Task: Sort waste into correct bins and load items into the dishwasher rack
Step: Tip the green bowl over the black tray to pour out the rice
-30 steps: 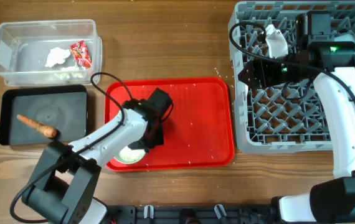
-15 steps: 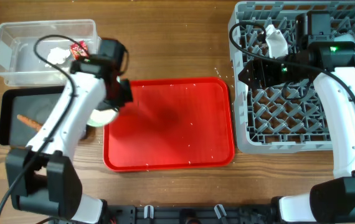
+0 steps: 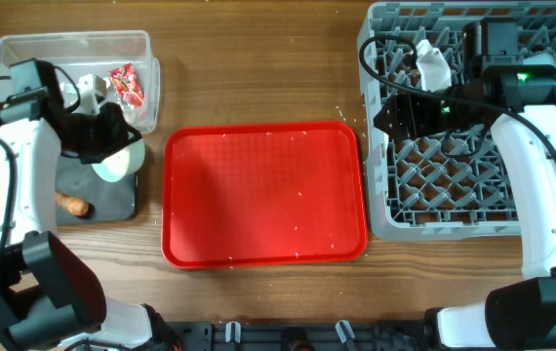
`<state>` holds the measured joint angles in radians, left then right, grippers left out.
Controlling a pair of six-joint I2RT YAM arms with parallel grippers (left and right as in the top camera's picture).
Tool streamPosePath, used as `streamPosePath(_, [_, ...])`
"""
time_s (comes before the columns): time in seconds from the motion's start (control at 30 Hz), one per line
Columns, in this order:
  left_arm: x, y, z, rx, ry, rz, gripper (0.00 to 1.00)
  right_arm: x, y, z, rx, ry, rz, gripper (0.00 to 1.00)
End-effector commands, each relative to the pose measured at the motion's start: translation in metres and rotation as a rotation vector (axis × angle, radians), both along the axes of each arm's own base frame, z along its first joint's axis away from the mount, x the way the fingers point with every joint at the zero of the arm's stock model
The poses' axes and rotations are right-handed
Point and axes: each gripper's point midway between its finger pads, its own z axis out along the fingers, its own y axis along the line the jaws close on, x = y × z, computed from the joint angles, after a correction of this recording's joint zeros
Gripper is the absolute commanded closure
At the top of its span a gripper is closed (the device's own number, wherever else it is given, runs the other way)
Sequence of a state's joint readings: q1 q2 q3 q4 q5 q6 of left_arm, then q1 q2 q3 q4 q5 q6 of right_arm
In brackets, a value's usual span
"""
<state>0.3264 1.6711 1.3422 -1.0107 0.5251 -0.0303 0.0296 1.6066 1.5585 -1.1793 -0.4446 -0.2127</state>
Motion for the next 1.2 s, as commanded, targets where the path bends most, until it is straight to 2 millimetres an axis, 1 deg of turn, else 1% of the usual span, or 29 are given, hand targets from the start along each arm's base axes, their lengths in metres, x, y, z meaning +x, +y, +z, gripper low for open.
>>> streamPosePath(0.0, [0.002,-0.003,0.007,-0.117,-0.072,-0.055,0.96,-0.001,0.0,-0.006,-0.004,0.024,-0.002,0.23])
streamPosePath(0.07, [-0.003,-0.002,0.001,-0.16,-0.089,-0.076,0.96,-0.002,-0.001,-0.007,-0.011,0.029,-0.005,0.23])
streamPosePath(0.17, [-0.009,0.008,-0.012,-0.224,-0.089,-0.034,0.96,-0.003,-0.005,-0.009,-0.032,0.037,-0.014,0.23])
streamPosePath(0.2, [-0.009,0.01,-0.011,-0.271,-0.124,-0.029,0.96,-0.003,-0.005,-0.009,-0.032,0.037,-0.014,0.23])
streamPosePath(0.27, [-0.01,0.01,-0.002,-0.375,-0.201,-0.037,0.96,-0.004,-0.005,-0.009,-0.033,0.041,-0.013,0.23])
streamPosePath(0.3, [-0.011,0.011,-0.001,-0.404,-0.212,-0.027,0.96,-0.004,-0.005,-0.009,-0.033,0.042,-0.013,0.23])
streamPosePath(0.43, [-0.011,0.018,0.001,-0.486,-0.268,-0.013,0.96,-0.007,-0.005,-0.01,-0.034,0.055,-0.013,0.24])
streamPosePath(0.53, [-0.017,0.024,-0.003,-0.534,-0.293,0.016,0.96,-0.008,-0.01,-0.013,-0.062,0.061,-0.023,0.24])
streamPosePath(0.67, [-0.025,0.04,-0.002,-0.618,-0.355,0.097,0.96,-0.009,-0.01,-0.013,-0.063,0.065,-0.023,0.24])
streamPosePath(0.73, [-0.028,0.054,0.006,-0.657,-0.402,0.144,0.96,-0.01,-0.01,-0.013,-0.063,0.07,-0.023,0.24])
streamPosePath(0.8, [-0.031,0.069,0.012,-0.676,-0.442,0.188,0.96,-0.011,-0.01,-0.014,-0.063,0.074,-0.023,0.24])
streamPosePath(0.87, [-0.034,0.078,0.013,-0.675,-0.456,0.215,0.96,-0.012,-0.01,-0.014,-0.063,0.079,-0.023,0.24])
streamPosePath(1.17, [-0.033,0.078,0.013,-0.667,-0.464,0.208,0.96,-0.012,-0.01,-0.014,-0.064,0.081,-0.023,0.24])
